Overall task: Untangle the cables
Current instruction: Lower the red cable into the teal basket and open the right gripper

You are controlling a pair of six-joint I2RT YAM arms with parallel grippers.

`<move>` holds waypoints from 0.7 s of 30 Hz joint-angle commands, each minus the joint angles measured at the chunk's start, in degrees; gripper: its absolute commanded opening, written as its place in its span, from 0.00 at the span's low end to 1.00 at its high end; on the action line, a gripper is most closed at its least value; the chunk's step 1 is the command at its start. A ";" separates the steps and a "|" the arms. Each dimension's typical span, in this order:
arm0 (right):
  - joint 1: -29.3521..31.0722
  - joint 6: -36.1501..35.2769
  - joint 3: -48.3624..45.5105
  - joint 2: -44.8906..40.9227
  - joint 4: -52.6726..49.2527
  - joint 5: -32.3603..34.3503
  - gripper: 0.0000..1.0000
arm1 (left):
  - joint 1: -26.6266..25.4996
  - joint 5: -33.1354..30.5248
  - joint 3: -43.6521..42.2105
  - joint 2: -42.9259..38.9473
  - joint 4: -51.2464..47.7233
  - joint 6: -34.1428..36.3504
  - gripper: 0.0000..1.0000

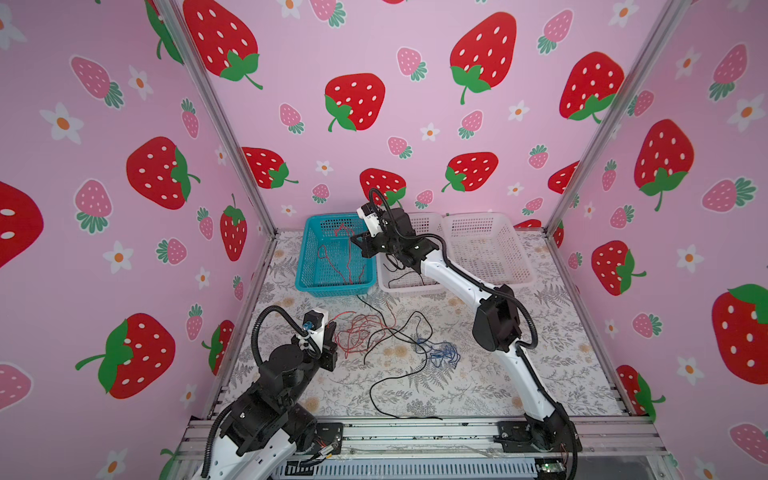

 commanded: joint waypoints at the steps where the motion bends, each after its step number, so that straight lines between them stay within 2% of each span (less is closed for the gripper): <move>1: 0.21 -1.41 1.25 0.99 0.16 -1.14 0.00 | 0.40 0.08 -0.29 -0.04 2.31 0.96 0.00; 3: 0.21 -1.04 1.60 1.96 0.09 -2.78 0.00 | 0.39 0.05 -0.42 0.07 2.34 0.97 0.00; 9: 0.43 -0.94 1.61 2.62 -0.55 -3.40 0.08 | 0.39 0.27 -0.24 0.26 2.04 0.97 0.00; 11: 0.51 -1.19 1.65 2.80 -1.12 -3.39 0.13 | 0.39 0.35 -0.28 0.11 2.07 0.95 0.00; 12: 0.57 -1.42 1.78 2.77 -1.49 -3.28 0.19 | 0.40 0.45 -0.32 0.14 2.07 0.98 0.00; 17: 1.01 -3.41 3.12 2.23 -4.25 -2.83 0.30 | 0.39 0.68 -0.33 0.24 2.16 1.03 0.00; 21: 1.43 -5.63 2.29 -2.05 -5.61 -1.47 0.46 | 0.43 0.93 -0.51 -0.13 2.18 0.94 0.00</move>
